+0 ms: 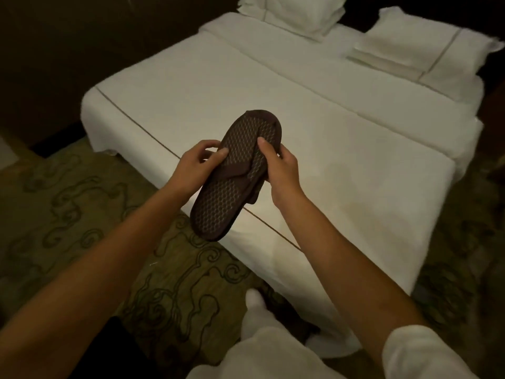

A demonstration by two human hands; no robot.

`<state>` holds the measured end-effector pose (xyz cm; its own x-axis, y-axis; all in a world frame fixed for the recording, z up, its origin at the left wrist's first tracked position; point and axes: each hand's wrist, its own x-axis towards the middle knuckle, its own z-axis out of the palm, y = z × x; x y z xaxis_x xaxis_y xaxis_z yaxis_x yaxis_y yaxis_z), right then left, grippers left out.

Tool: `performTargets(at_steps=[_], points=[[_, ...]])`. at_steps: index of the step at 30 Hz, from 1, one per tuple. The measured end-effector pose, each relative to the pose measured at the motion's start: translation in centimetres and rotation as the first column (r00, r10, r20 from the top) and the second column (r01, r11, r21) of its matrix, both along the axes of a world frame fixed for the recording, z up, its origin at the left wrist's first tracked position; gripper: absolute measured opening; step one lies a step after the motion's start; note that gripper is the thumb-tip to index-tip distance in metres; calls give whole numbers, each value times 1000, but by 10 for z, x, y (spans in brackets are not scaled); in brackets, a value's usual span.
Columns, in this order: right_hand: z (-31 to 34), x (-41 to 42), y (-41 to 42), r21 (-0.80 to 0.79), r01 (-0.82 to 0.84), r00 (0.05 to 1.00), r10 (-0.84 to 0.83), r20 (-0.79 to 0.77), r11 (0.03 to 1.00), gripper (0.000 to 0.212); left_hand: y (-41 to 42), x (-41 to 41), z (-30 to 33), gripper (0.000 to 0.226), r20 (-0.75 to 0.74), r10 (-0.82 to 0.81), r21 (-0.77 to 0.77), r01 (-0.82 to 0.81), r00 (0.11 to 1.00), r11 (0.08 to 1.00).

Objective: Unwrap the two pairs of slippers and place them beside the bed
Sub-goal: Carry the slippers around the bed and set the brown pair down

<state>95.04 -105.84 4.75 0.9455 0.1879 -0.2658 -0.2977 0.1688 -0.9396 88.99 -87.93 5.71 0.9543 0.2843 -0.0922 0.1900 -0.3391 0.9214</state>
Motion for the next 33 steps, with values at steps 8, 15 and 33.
performTargets(at_steps=[8, 15, 33], points=[[10, 61, 172, 98, -234, 971, 239, -33, 967, 32, 128, -1, 8, 74, -97, 247, -104, -257, 964, 961], [19, 78, 293, 207, -550, 818, 572, -65, 809, 56, 223, 6, 11, 56, -11, 566, -635, -443, 825, 633], [18, 92, 647, 44, -876, 462, 860, -215, 481, 38, 574, 62, 2, 56, 25, 740, -619, -571, 672, 539]])
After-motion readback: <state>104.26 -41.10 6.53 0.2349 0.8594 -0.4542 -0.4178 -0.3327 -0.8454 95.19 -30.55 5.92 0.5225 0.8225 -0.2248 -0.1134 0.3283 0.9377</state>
